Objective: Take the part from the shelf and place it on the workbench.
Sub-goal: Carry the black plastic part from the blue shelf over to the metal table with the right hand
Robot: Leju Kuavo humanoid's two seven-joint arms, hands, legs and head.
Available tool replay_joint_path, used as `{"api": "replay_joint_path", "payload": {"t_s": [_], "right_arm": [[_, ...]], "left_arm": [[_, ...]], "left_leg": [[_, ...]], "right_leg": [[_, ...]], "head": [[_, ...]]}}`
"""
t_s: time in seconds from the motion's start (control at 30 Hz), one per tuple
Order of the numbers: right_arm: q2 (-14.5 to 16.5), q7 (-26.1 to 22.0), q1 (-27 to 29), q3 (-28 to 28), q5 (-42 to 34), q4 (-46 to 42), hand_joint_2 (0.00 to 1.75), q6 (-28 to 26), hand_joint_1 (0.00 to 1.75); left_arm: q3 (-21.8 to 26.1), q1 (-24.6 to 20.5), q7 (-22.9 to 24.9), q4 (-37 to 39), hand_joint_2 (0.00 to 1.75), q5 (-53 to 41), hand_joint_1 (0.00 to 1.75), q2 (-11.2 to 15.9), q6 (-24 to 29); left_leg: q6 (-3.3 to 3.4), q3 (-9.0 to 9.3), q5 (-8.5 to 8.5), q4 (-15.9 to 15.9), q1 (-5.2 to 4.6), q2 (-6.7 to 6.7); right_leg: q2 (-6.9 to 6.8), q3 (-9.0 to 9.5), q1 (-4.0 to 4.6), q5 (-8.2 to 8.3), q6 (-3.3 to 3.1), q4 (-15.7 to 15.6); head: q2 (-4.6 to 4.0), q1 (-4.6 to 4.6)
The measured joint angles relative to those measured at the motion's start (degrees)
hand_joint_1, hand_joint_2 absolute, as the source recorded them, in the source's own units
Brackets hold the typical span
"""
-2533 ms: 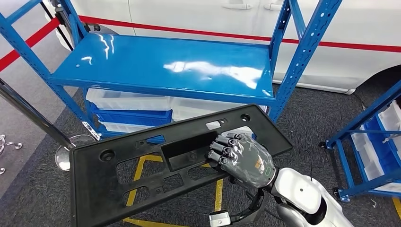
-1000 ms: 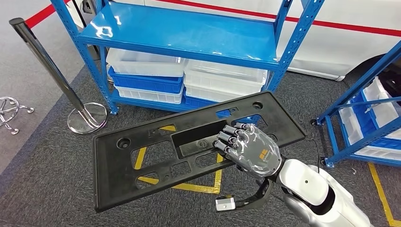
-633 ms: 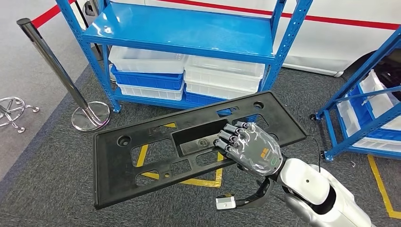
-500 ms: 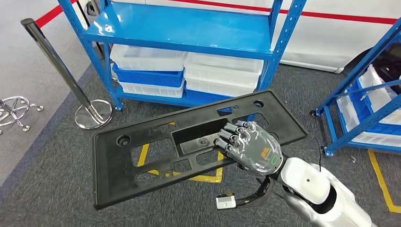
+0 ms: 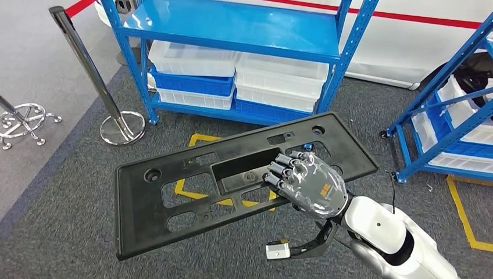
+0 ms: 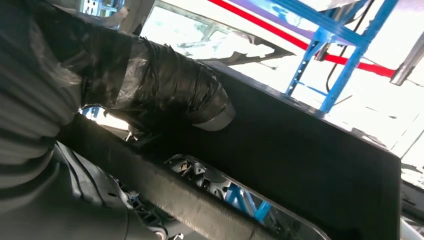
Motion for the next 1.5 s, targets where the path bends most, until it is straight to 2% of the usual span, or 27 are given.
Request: {"api": "replay_joint_path", "payload": {"t_s": [0.03,0.07,0.13,0.2,0.27,0.33,0.4,0.43,0.53,0.57,0.6,0.67,0.7,0.73,0.8,0.83,0.9,0.97,1.07,1.1,1.13,1.17,1.23,1.3,1.37,1.43,1.5], "right_arm": [[0.00,0.02,0.10,0.00,0.19,0.02,1.75,-0.01,1.75],[0.00,0.03,0.23,0.00,0.37,0.04,1.75,-0.02,1.75],[0.00,0.04,0.53,0.00,0.64,0.08,1.75,-0.03,1.75],[0.00,0.04,0.61,-0.01,0.80,0.07,1.75,-0.06,1.75],[0.00,0.04,0.59,-0.07,0.93,0.05,1.75,-0.15,1.75],[-0.01,0.07,0.52,-0.14,1.07,0.05,1.75,-0.31,1.75],[-0.02,0.10,0.50,-0.17,1.12,0.08,1.75,-0.39,1.75],[-0.02,0.10,0.51,-0.17,1.12,0.10,1.75,-0.38,1.75],[0.00,0.11,0.66,-0.17,1.12,0.13,1.75,-0.38,1.75],[0.00,0.14,0.78,-0.18,1.15,0.13,1.75,-0.39,1.75],[0.00,0.19,0.93,-0.19,1.21,0.15,1.75,-0.42,1.75],[0.00,0.31,1.26,-0.20,1.41,0.20,1.75,-0.46,1.75],[0.00,0.36,1.41,-0.22,1.53,0.21,1.75,-0.48,1.75],[0.00,0.38,1.53,-0.28,1.63,0.21,1.75,-0.49,1.75],[0.00,0.39,1.68,-0.50,1.80,0.19,1.75,-0.51,1.75],[0.00,0.39,1.70,-0.62,1.85,0.19,1.75,-0.52,1.75],[0.00,0.37,1.75,-0.75,1.90,0.20,1.75,-0.54,1.75],[0.00,0.32,1.84,-0.78,1.95,0.21,1.75,-0.55,1.75],[0.00,0.28,2.07,-0.81,2.17,0.22,1.75,-0.54,1.75],[0.00,0.28,2.18,-0.81,2.28,0.23,1.75,-0.54,1.75],[0.00,0.29,2.27,-0.81,2.41,0.25,1.75,-0.54,1.75],[0.00,0.32,2.31,-0.81,2.62,0.26,1.75,-0.54,1.75],[0.00,0.38,2.27,-0.81,3.15,0.28,1.75,-0.54,1.75],[0.00,0.43,2.23,-0.81,3.57,0.28,1.75,-0.54,1.75],[0.00,0.46,2.26,-0.81,3.73,0.29,1.75,-0.54,1.75],[0.00,0.50,2.27,-0.81,3.82,0.30,1.75,-0.54,1.75],[0.00,0.55,2.23,-0.82,3.89,0.30,1.75,-0.54,1.75]], "left_arm": [[0.01,0.05,-0.04,0.00,1.75,-0.10,0.00,0.05,0.02],[0.01,0.09,-0.05,0.00,1.75,-0.17,0.00,0.09,0.04],[0.02,0.10,-0.09,0.00,1.75,-0.23,0.00,0.13,0.05],[0.01,0.07,-0.10,0.01,1.75,-0.25,0.00,0.10,0.04],[0.00,0.03,-0.15,0.04,1.75,-0.25,0.00,0.04,-0.01],[0.01,0.05,-0.22,0.07,1.75,-0.25,0.00,0.03,-0.04],[0.04,0.18,-0.26,0.07,1.75,-0.24,0.00,0.09,-0.05],[0.05,0.19,-0.26,0.07,1.75,-0.24,0.00,0.12,-0.05],[0.06,0.21,-0.36,0.09,1.75,-0.22,0.00,0.14,-0.08],[0.06,0.22,-0.54,0.09,1.75,-0.20,0.00,0.15,-0.12],[0.06,0.19,-0.74,0.09,1.75,-0.18,0.00,0.17,-0.15],[0.06,0.12,-1.01,0.09,1.75,-0.12,0.00,0.22,-0.16],[0.06,0.10,-1.02,0.09,1.75,-0.10,0.00,0.25,-0.14],[0.06,0.08,-1.02,0.09,1.75,-0.09,0.00,0.25,-0.12],[0.07,0.02,-1.02,0.09,1.75,-0.09,0.00,0.26,-0.10],[0.07,0.01,-1.03,0.09,1.75,-0.09,0.00,0.26,-0.13],[0.07,0.05,-1.03,0.09,1.75,-0.10,0.00,0.25,-0.19],[0.08,0.09,-1.02,0.09,1.75,-0.13,0.00,0.24,-0.21],[0.09,0.20,-1.03,0.09,1.75,-0.17,0.00,0.25,-0.21],[0.10,0.25,-1.03,0.09,1.75,-0.18,0.00,0.26,-0.21],[0.10,0.29,-1.04,0.09,1.75,-0.20,0.00,0.27,-0.21],[0.10,0.30,-1.05,0.09,1.75,-0.21,0.00,0.28,-0.21],[0.10,0.30,-1.08,0.09,1.75,-0.24,0.00,0.24,-0.21],[0.10,0.24,-1.13,0.09,1.75,-0.25,0.00,0.18,-0.21],[0.10,0.18,-1.19,0.09,1.75,-0.25,0.00,0.15,-0.21],[0.10,0.15,-1.23,0.09,1.75,-0.25,0.00,0.19,-0.21],[0.11,0.14,-1.27,0.09,1.75,-0.27,0.00,0.22,-0.21]], "left_leg": [[0.18,-1.02,0.79,0.04,-0.12,0.06],[0.25,-2.07,1.57,0.09,-0.26,0.10],[0.25,-4.14,3.13,0.14,-0.56,0.11],[0.09,-5.71,4.55,0.15,-0.74,0.09],[-0.35,-6.41,5.88,-0.02,-0.77,0.05],[-0.99,-6.49,7.41,-0.76,-0.59,0.07],[-1.64,-6.89,7.86,-1.32,-0.61,-0.05],[-1.89,-7.32,6.31,-0.60,-0.65,-0.13],[-2.44,-8.74,-2.86,7.71,-0.44,-0.21],[-2.63,-8.93,-4.26,11.26,-0.38,-0.21],[-2.82,-8.81,-3.76,14.00,-0.33,-0.20],[-3.08,-7.12,0.48,15.79,-0.18,-0.19],[-3.11,-4.88,1.86,13.88,-0.09,-0.19],[-3.09,-1.75,1.46,10.19,-0.10,-0.20],[-2.51,4.16,-2.69,1.53,-0.26,-0.30],[-2.04,5.59,-4.22,-1.04,-0.46,-0.34],[-0.86,5.61,-4.14,-2.17,-0.54,-0.23],[-0.01,5.05,-2.99,-2.52,-0.35,0.06],[0.32,3.42,-1.54,-2.44,-0.24,0.36],[0.29,2.79,-1.15,-2.33,-0.25,0.39],[0.23,2.23,-0.82,-2.19,-0.25,0.39],[0.15,1.81,-0.57,-2.05,-0.23,0.37],[-0.09,1.38,-0.28,-1.84,-0.21,0.32],[-0.57,1.07,-0.02,-1.66,-0.34,0.32],[-1.23,0.87,0.32,-1.74,-0.42,0.34],[-1.86,0.71,0.00,-1.49,-0.45,0.31],[-2.26,-0.90,-2.65,2.19,-0.49,0.21]], "right_leg": [[0.03,-0.34,0.01,-2.31,0.02,3.57],[0.08,-0.30,0.04,-3.16,-0.03,6.57],[0.18,1.95,0.18,-1.00,-0.44,8.32],[0.31,7.85,0.71,1.58,-1.47,2.49],[0.35,14.31,1.38,0.17,-2.36,-6.61],[0.36,16.65,1.84,-1.00,-2.71,-11.23],[0.21,15.70,1.61,0.66,-3.16,-12.19],[0.05,14.97,1.43,1.70,-3.58,-12.58],[-0.24,11.87,1.37,4.41,-4.34,-12.48],[-0.25,10.69,1.43,5.07,-4.26,-12.16],[-0.27,9.44,1.45,5.69,-4.15,-11.76],[-0.31,6.81,1.37,6.77,-3.78,-10.70],[-0.32,5.50,1.32,7.29,-3.52,-9.98],[-0.30,4.39,1.34,7.70,-3.24,-9.24],[-0.31,3.09,1.43,8.42,-2.58,-8.09],[-0.34,2.86,1.42,8.85,-2.21,-7.94],[-0.31,2.64,1.19,9.63,-1.44,-8.01],[-0.05,1.65,0.93,7.73,-0.78,-6.03],[0.16,-1.54,0.55,0.94,-0.10,3.70],[0.16,-1.89,0.45,-0.20,0.01,6.07],[0.16,-1.24,0.40,-0.32,0.04,6.52],[0.16,0.57,0.37,0.50,-0.01,4.77],[0.19,6.10,0.42,2.85,-0.47,-3.04],[0.25,9.31,0.76,3.72,-1.13,-8.53],[0.30,9.34,1.09,3.71,-1.65,-9.30],[0.21,9.39,0.85,4.21,-2.41,-9.89],[0.03,9.38,0.64,4.81,-3.29,-10.54]], "head": [[0.01,0.00],[0.01,-0.01],[0.01,-0.01],[0.01,-0.02],[0.01,-0.03],[0.00,0.02],[0.00,0.04],[0.00,0.02],[0.00,0.00],[0.00,0.01],[0.00,0.01],[0.00,0.01],[0.00,-0.01],[0.00,-0.01],[-0.01,-0.01],[0.00,0.00],[0.00,0.02],[0.01,0.08],[0.01,0.08],[0.01,0.08],[0.01,0.08],[0.01,0.08],[0.00,0.08],[0.00,0.07],[0.01,0.05],[0.00,0.05],[0.00,0.02]]}}
